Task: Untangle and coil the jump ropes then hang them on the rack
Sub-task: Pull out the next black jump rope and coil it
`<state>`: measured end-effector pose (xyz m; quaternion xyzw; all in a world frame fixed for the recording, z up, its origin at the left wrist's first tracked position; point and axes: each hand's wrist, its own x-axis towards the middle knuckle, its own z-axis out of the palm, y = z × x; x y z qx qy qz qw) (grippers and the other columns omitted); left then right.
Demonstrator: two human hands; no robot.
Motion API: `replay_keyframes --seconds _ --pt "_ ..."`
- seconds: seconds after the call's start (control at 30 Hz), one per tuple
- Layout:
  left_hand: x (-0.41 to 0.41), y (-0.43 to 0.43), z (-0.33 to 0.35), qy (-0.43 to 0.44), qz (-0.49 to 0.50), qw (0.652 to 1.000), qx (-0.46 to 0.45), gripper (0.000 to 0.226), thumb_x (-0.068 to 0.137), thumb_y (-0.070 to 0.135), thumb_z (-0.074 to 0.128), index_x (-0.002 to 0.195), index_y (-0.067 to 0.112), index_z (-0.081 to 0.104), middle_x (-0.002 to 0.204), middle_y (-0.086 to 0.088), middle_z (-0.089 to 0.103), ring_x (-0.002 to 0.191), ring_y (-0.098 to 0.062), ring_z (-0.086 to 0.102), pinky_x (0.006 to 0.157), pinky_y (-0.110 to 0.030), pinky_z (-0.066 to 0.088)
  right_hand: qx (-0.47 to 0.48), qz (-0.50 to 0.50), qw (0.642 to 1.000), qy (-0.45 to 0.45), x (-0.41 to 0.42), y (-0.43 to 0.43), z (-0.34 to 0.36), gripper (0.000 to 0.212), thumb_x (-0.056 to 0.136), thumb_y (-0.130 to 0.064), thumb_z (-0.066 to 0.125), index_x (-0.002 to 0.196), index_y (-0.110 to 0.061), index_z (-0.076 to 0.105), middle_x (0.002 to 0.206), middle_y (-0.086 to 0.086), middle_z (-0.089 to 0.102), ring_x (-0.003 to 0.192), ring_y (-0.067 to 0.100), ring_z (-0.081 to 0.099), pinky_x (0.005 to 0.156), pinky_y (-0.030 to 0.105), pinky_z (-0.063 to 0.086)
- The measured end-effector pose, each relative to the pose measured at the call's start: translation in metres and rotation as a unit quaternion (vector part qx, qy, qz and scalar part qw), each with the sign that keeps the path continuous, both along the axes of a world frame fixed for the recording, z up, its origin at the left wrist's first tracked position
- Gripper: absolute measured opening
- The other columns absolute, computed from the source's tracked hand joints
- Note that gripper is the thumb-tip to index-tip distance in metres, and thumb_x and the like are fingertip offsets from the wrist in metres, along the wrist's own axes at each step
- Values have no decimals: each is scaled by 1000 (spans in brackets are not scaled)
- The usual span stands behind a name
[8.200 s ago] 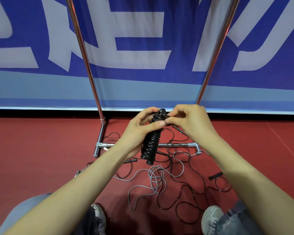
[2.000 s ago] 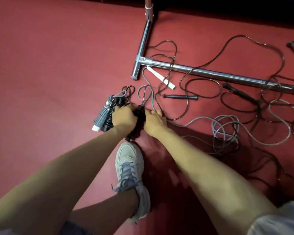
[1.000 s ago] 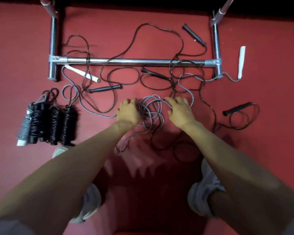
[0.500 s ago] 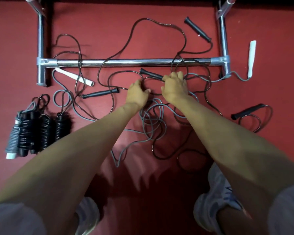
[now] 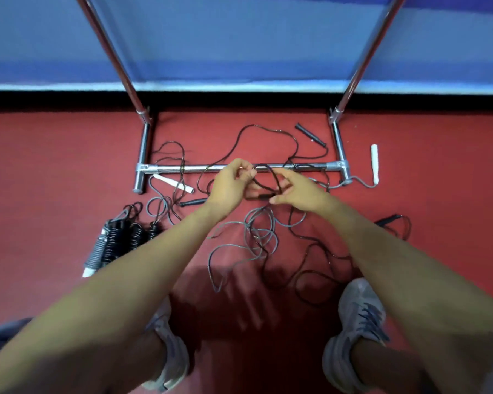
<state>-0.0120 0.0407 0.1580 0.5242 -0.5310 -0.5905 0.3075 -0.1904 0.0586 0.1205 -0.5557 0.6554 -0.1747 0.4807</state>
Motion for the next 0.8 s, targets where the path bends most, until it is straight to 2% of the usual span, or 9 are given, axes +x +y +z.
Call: replay_keyframes --seconds 0.07,0.17,0.23,0.33,0.37,0.43,0.53,0.7,0.8 --pt "4 7 42 38 -1 999 0 17 98 1 49 84 12 50 73 -4 52 55 -9 66 60 -27 58 -52 17 998 17 8 7 37 49 77 -16 78 123 -21 62 87 -4 67 78 14 60 80 31 46" --pt "10 15 99 100 27 995 -3 18 97 0 50 83 10 52 72 -6 53 53 -10 66 59 -24 59 -95 61 987 116 16 15 100 11 86 -27 70 83 -17 68 76 6 60 74 19 53 68 32 38" --pt "14 21 130 122 47 991 -2 16 100 6 47 86 9 54 73 -8 56 54 -9 67 58 -22 58 -117 73 981 134 20 21 138 27 88 -29 68 65 -20 55 65 4 55 62 17 52 63 30 39" --pt "21 29 155 87 48 995 19 16 103 16 41 101 9 55 82 -7 59 64 -12 64 59 -22 53 -157 41 980 112 24 31 190 28 90 -29 66 69 -15 55 54 1 56 41 5 55 52 21 46" --pt "24 34 159 43 17 999 19 13 101 14 45 108 9 55 89 -7 60 71 -13 61 63 -23 52 -171 17 981 93 26 33 204 25 91 -28 65 73 -13 58 52 1 57 37 3 54 48 18 45" --pt "30 45 160 -79 -91 992 -25 32 93 9 60 124 7 54 107 -3 58 92 -14 56 80 -25 45 -176 -36 984 23 29 36 228 23 93 -26 63 78 -9 63 52 3 57 36 4 54 46 15 44" --pt "32 58 157 -141 -225 958 -108 49 86 14 71 132 16 54 123 4 58 113 -7 50 95 -16 38 -142 -114 975 -130 32 36 246 25 94 -26 62 78 -6 63 56 6 58 43 12 57 56 26 52" --pt "24 56 154 -135 -182 957 -180 16 89 28 68 104 22 68 93 3 70 90 -17 65 87 -28 49 -96 -173 942 -270 37 38 249 24 96 -23 58 82 -3 60 67 5 54 47 7 54 52 20 52" --pt "16 52 155 -123 -152 962 -190 7 91 22 64 96 19 68 87 -1 70 85 -20 66 85 -33 51 -54 -160 940 -297 29 33 245 35 96 -38 54 94 -4 62 76 6 61 61 13 60 64 26 54"
